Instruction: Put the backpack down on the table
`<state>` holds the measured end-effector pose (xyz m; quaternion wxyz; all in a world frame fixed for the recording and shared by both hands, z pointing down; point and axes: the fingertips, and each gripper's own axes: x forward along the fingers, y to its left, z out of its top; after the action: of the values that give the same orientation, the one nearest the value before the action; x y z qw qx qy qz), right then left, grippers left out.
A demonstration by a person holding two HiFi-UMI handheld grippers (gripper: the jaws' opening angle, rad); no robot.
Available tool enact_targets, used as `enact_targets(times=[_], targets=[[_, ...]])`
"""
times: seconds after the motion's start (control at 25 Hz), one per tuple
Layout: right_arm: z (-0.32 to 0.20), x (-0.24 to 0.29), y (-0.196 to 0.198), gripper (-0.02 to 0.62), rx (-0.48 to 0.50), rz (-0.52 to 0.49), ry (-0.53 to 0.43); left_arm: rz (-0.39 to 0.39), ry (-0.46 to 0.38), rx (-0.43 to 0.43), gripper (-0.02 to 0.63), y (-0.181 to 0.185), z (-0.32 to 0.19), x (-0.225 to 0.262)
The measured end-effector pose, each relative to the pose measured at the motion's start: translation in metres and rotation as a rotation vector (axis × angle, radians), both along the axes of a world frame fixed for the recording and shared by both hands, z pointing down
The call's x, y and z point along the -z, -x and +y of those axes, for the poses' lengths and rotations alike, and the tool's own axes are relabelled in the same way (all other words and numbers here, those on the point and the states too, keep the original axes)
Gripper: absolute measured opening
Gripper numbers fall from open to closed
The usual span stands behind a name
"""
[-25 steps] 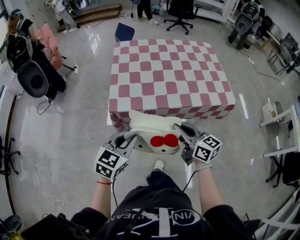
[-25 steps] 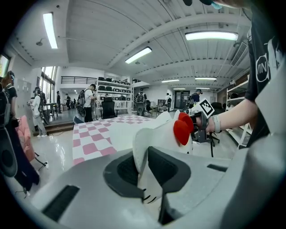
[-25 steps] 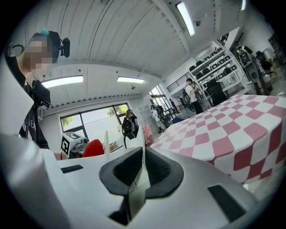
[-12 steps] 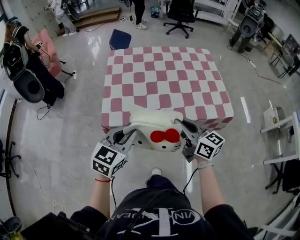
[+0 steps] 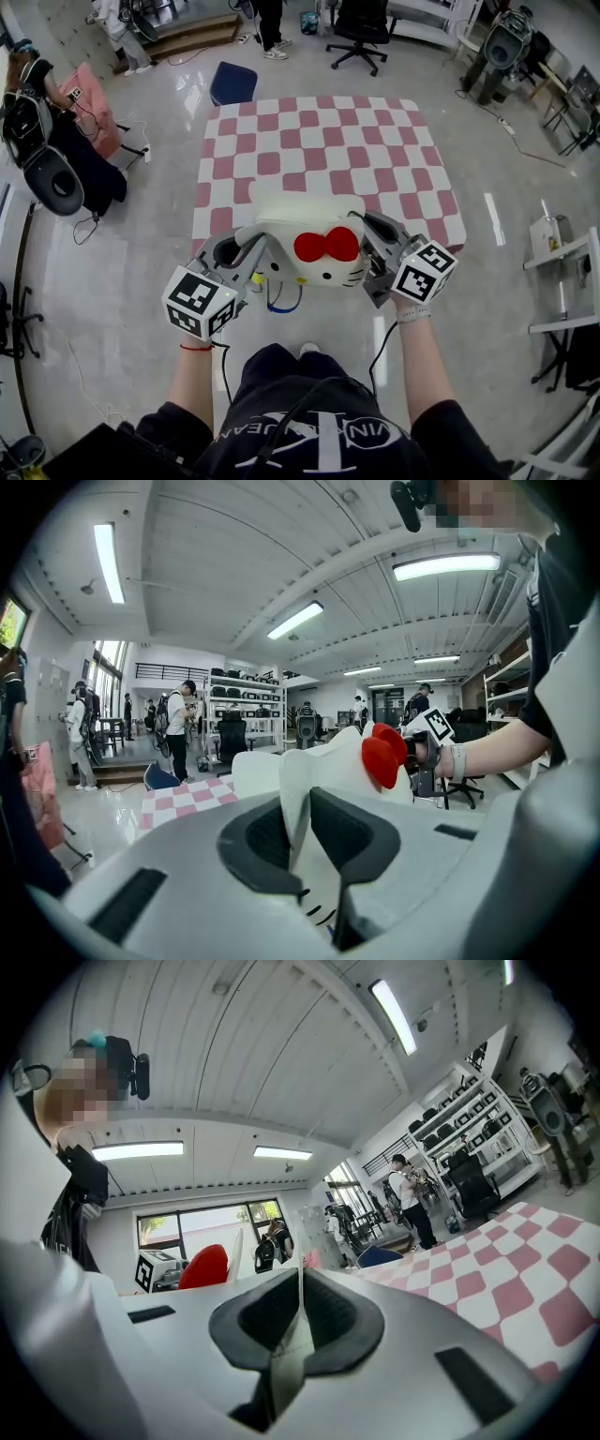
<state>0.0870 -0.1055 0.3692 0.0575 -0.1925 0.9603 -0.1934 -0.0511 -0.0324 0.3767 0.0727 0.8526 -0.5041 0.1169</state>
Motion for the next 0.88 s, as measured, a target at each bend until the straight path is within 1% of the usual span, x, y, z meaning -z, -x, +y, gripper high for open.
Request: enact_targets(times=[0.24, 0.48, 0.64, 0.88], targets=[[-0.029, 0.002, -0.001, 0.014, -0.019, -0.002, -0.014, -0.016, -0.023, -0.015, 0.048, -0.001, -0.029, 0.007], [-0.070, -0.005, 0.010, 0.014, -0.028, 0.025, -0.008, 0.015, -0.027, -0.029, 0.048, 0.008, -0.074, 0.007], [-0.095, -0.001, 0.016, 0.014, -0.044, 0.010, 0.002, 0.023, -0.021, -0.043, 0.048, 0.015, -0.101, 0.008], [-0.149, 0.002, 0.025, 0.014, -0.073, -0.007, 0.000, 0.013, -0.022, -0.062, 0.043, 0.023, -0.151, 0.008]])
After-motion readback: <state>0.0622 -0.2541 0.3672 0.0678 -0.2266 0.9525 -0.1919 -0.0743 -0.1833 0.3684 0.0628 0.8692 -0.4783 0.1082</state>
